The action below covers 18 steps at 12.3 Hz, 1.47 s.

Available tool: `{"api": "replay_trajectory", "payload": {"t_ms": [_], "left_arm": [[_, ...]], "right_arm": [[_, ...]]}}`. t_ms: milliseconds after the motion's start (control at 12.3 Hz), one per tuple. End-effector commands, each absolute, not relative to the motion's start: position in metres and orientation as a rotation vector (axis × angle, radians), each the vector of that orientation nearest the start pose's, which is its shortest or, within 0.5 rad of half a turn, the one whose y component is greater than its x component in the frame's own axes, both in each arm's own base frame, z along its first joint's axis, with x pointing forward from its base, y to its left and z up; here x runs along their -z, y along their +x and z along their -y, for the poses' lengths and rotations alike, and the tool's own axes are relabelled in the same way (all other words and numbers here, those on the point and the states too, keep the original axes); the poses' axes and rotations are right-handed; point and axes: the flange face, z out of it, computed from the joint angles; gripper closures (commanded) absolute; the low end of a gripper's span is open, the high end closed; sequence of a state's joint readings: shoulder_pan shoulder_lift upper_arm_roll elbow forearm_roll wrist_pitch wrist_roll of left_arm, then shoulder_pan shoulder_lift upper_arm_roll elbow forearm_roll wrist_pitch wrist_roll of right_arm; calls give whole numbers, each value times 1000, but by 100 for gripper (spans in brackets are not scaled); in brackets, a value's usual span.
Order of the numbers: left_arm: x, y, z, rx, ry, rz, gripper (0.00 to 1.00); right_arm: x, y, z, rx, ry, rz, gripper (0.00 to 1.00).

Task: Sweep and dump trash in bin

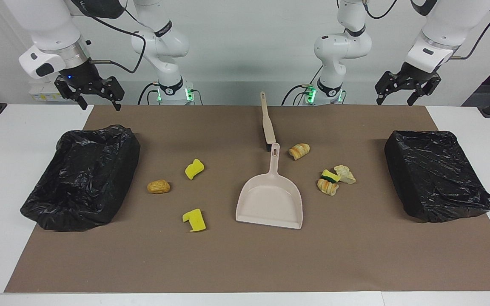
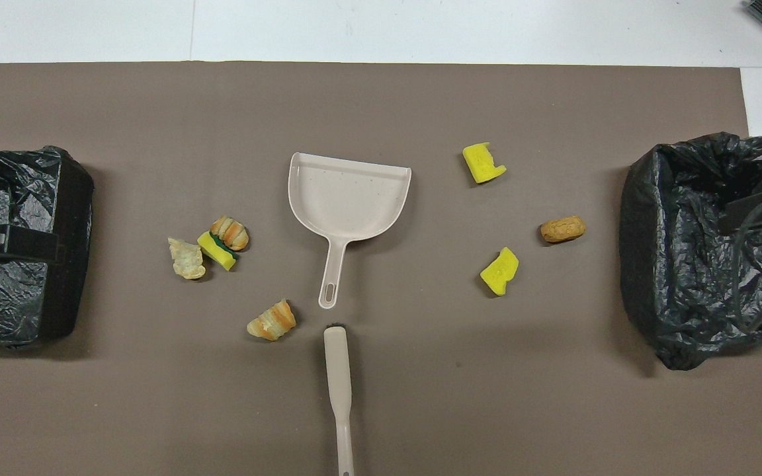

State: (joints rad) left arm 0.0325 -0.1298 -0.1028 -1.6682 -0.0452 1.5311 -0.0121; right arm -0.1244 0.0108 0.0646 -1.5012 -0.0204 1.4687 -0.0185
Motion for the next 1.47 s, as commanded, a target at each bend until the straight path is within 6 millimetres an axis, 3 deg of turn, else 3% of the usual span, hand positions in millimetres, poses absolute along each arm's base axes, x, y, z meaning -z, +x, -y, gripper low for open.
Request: {"api": "replay_trajectory", "payload": {"t_ms": [0,407,815,1385], "left_arm": [[-648,507,43,-2,-3159,-98,0],[-647,508,47,7,-3160,-107,0],[-644,501,68,7,-3163,-155,0],[-617,489,93,-37,-3195,-206,0]], "right_arm": [[-642,541,32,-77,-3144,-112,0],[-640,544,33,-35,-3153,-112,0],[-635,540,31,-30,-3154,-105,0],[-636,539,32,-35,-3154,-105,0]]}}
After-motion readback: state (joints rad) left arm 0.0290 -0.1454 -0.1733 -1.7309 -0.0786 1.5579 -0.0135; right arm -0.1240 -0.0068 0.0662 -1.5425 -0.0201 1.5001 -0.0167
